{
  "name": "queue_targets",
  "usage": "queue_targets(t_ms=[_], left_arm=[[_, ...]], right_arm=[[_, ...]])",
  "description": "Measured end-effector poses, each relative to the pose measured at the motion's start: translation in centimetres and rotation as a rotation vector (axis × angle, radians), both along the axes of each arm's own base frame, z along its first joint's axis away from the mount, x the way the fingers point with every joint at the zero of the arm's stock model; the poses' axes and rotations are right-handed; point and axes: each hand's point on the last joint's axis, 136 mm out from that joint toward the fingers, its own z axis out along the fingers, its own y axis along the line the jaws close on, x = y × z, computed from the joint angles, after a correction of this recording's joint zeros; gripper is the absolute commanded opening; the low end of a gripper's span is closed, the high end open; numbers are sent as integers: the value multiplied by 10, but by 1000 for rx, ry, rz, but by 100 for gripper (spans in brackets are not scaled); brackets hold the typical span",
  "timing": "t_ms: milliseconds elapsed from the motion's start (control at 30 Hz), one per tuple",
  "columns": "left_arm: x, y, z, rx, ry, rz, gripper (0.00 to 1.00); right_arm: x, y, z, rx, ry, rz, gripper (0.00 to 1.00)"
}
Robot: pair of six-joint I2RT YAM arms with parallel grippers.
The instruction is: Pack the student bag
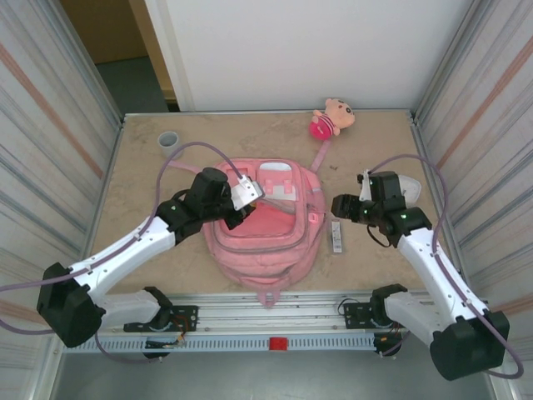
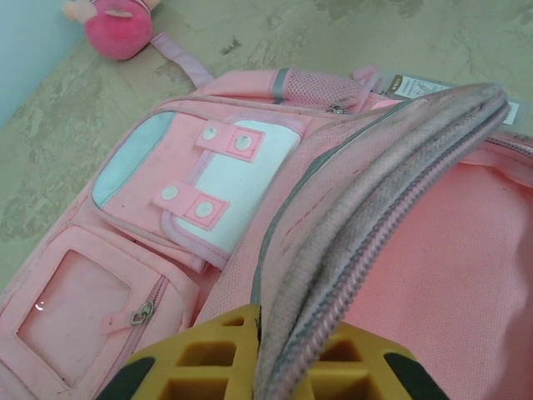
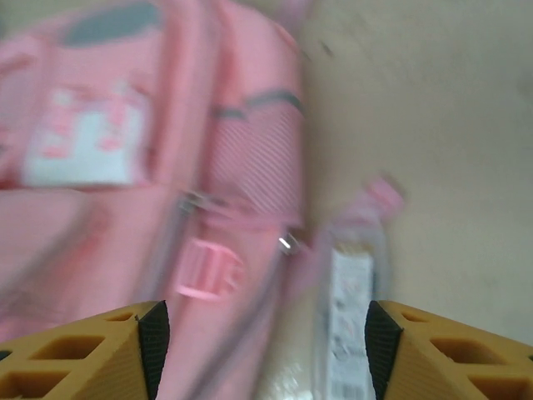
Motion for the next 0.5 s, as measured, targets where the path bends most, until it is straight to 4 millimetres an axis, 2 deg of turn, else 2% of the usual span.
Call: queue_targets(t_ms=[67,167,267,500], left_arm=[[0,0,-1,-2,6,4,12],[0,0,-1,-5,10,8,12],[0,0,-1,-7,12,10,12],[0,0,-3,-13,19,17,12]], right_arm=[[-10,-5,-28,-23,105,-33,66],[-19,-8,-59,-52,218,-43,68],[-21,-8,-77,-75,276,-41,69],[-12,2,-104,-90,333,-10,69]])
